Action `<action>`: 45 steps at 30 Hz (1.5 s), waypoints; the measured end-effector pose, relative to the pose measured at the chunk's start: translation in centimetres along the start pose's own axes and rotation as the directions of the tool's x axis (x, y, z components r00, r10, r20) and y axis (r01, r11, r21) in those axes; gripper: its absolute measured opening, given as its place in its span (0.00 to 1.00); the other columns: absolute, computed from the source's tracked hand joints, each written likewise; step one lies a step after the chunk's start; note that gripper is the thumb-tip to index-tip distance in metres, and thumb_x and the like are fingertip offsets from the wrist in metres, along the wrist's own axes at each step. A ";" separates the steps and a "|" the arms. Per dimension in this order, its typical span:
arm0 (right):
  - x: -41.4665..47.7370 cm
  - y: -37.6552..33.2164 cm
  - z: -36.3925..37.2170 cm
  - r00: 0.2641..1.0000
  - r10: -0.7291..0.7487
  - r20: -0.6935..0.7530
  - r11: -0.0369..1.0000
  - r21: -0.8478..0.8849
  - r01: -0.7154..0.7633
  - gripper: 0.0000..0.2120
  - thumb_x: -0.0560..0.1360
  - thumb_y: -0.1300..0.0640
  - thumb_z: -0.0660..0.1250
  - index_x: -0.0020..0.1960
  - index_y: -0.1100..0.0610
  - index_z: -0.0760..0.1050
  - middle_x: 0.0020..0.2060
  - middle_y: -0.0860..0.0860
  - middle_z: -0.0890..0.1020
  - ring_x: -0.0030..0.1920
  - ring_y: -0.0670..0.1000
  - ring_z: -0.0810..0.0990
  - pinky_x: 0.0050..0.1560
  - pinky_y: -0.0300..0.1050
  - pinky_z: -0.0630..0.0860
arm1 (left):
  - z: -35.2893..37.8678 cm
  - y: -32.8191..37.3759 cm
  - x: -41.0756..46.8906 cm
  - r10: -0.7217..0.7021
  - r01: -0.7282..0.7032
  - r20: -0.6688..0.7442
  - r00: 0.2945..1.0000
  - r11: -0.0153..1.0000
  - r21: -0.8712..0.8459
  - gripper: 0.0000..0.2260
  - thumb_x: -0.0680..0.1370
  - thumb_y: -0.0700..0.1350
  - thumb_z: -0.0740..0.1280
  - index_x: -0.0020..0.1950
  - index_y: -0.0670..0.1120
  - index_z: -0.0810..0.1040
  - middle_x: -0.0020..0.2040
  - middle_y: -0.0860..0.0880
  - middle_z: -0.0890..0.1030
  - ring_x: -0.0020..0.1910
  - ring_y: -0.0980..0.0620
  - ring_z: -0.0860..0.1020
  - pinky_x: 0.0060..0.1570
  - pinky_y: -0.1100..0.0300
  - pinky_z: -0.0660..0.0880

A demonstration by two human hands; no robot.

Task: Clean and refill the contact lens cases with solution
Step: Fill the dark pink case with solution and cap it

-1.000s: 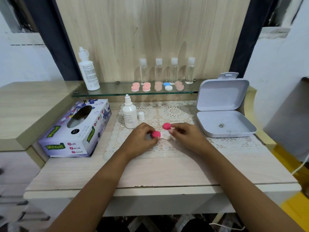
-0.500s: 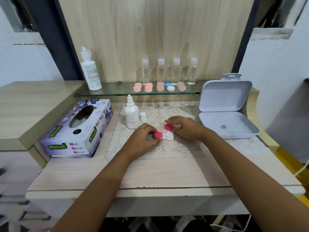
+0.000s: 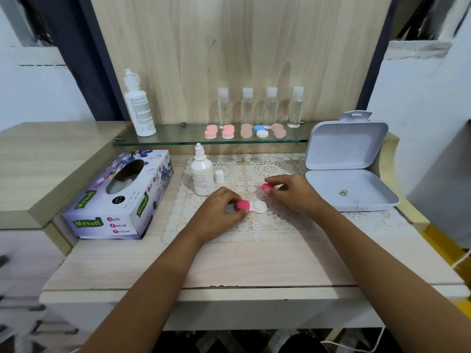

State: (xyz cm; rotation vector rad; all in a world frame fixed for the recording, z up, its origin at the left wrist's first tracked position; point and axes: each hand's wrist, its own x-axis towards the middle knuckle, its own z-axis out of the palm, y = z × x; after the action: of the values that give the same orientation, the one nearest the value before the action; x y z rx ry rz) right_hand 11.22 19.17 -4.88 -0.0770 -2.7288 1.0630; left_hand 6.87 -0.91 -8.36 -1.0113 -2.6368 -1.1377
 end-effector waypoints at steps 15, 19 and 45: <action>-3.1 -0.8 1.8 0.988 -0.155 0.021 0.985 -0.068 0.156 0.15 0.74 0.57 0.68 0.61 0.57 0.77 0.56 0.52 0.80 0.54 0.46 0.76 0.49 0.21 0.64 | 0.1 0.0 0.0 0.027 -0.027 -0.016 1.000 0.999 0.022 0.09 0.73 0.48 0.71 0.50 0.46 0.79 0.47 0.53 0.75 0.47 0.58 0.74 0.45 0.77 0.65; -2.8 -0.8 1.8 0.987 -0.150 0.058 0.979 -0.131 0.157 0.15 0.75 0.55 0.67 0.60 0.55 0.78 0.55 0.51 0.80 0.57 0.49 0.76 0.57 0.35 0.68 | 0.1 0.0 0.0 0.034 -0.033 -0.012 0.999 0.999 0.022 0.09 0.73 0.47 0.71 0.51 0.46 0.79 0.47 0.53 0.75 0.47 0.58 0.74 0.45 0.76 0.65; -2.9 0.3 3.1 0.991 -0.126 -0.044 0.990 -0.066 0.123 0.11 0.72 0.53 0.68 0.53 0.54 0.79 0.46 0.45 0.74 0.47 0.45 0.75 0.55 0.42 0.73 | 0.2 0.0 0.0 0.045 -0.044 -0.021 0.999 0.998 0.053 0.10 0.73 0.48 0.71 0.51 0.45 0.79 0.47 0.54 0.75 0.46 0.58 0.73 0.44 0.76 0.65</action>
State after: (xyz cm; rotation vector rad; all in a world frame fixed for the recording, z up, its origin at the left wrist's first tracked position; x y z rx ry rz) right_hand 13.39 17.01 -7.85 0.0570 -2.6843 0.9292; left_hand 6.90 -0.77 -8.47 -1.0358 -2.5994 -1.0582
